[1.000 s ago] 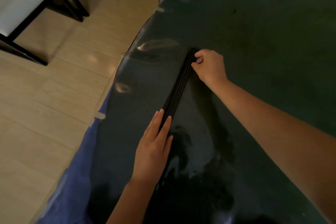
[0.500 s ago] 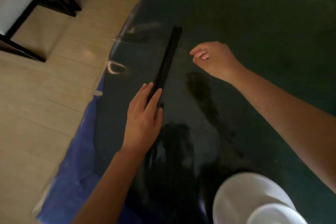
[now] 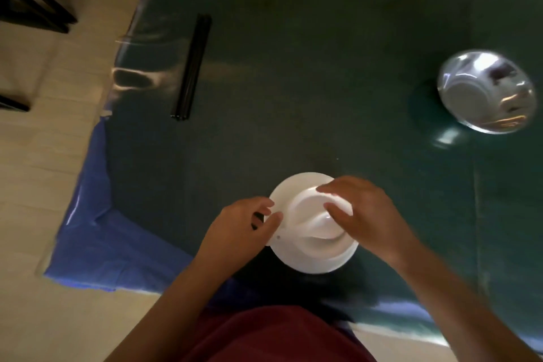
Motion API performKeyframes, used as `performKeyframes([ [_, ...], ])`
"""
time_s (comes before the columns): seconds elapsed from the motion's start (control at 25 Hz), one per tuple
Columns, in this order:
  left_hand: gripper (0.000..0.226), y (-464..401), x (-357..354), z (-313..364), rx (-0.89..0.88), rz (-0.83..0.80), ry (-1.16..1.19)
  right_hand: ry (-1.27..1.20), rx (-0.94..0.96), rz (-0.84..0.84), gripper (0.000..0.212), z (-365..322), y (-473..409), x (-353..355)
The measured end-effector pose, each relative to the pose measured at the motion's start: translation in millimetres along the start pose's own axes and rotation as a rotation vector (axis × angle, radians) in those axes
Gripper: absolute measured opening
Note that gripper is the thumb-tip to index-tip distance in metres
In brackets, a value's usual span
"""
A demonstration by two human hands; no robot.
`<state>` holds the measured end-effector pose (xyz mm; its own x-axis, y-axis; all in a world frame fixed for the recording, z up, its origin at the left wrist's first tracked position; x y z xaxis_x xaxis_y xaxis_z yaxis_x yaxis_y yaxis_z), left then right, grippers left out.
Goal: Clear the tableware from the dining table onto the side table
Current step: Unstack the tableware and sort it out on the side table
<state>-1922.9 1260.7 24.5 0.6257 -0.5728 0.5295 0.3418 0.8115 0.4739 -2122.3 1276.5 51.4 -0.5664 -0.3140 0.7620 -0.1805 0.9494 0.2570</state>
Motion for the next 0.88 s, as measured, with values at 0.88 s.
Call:
performKeyframes([
  [0.88,0.028,-1.2,30.9,8.3,0.139,0.021,0.655,-0.552,-0.268,0.048,0.019,13.9,-37.2,22.2],
])
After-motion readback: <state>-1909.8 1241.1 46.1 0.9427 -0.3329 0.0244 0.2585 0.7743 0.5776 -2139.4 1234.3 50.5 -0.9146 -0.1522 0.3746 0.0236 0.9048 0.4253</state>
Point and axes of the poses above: each hand's wrist, its own y-axis away from the middle knuckle, its own x-axis out of the back of the hand, z = x × y, the point moved 5 cm from there along -y, towards the middle knuckle, and after that the axes turned 6 degrees about -z, right-handed, at the moved point
